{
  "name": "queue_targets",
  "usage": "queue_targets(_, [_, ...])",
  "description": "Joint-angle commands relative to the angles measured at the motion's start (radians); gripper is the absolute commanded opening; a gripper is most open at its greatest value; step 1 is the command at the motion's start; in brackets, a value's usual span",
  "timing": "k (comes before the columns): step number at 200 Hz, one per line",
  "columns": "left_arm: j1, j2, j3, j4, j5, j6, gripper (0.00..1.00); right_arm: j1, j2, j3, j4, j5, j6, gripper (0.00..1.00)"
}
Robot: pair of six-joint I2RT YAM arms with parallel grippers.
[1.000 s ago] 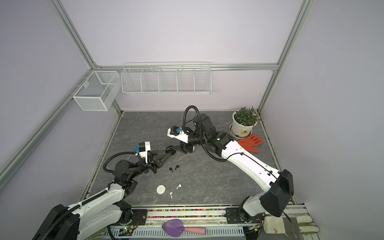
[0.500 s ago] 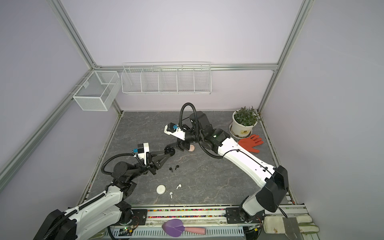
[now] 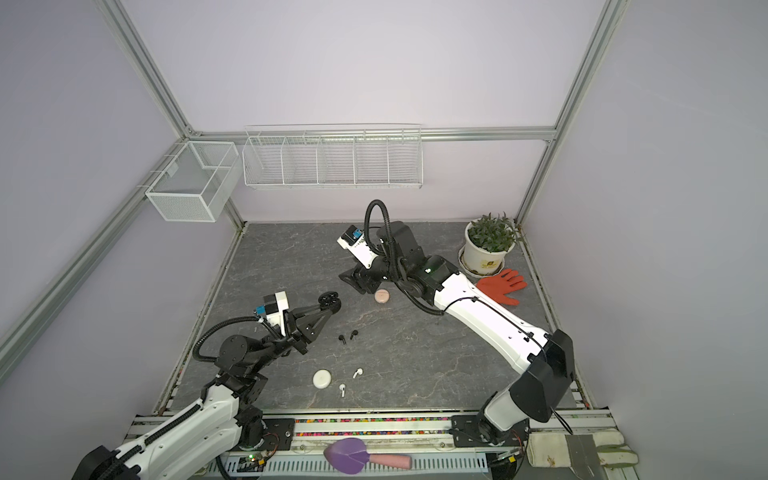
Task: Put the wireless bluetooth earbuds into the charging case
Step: 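Move the open right gripper down over the black earbuds on the table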
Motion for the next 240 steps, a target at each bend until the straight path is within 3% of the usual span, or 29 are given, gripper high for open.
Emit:
queue_targets(1, [-0.005,-0.085,-0.009,-0.131,-0.103,0.019,0.0,0.006,0.035,-0.098,0.01,0.089,0.266,0.61])
queue_targets(41, [-0.005,-0.205,-0.016,-0.291,-0.183,0.025,0.0,0.051,0.222,-0.073,-0.018,0.083,0.382,0.53])
queue_targets(89, [-0.005,-0.309,-0.021,-0.432,-0.277,0.041,0.0,0.143,0.44,0.042,-0.092,0.078,0.428,0.5])
queue_targets(153, [-0.006,-0.345,-0.02,-0.476,-0.309,0.045,0.0,0.22,0.528,0.086,-0.162,0.178,0.436,0.48])
queue_targets(240, [-0.004,-0.399,-0.027,-0.51,-0.321,0.047,0.0,0.251,0.615,0.16,-0.222,0.2,0.441,0.41])
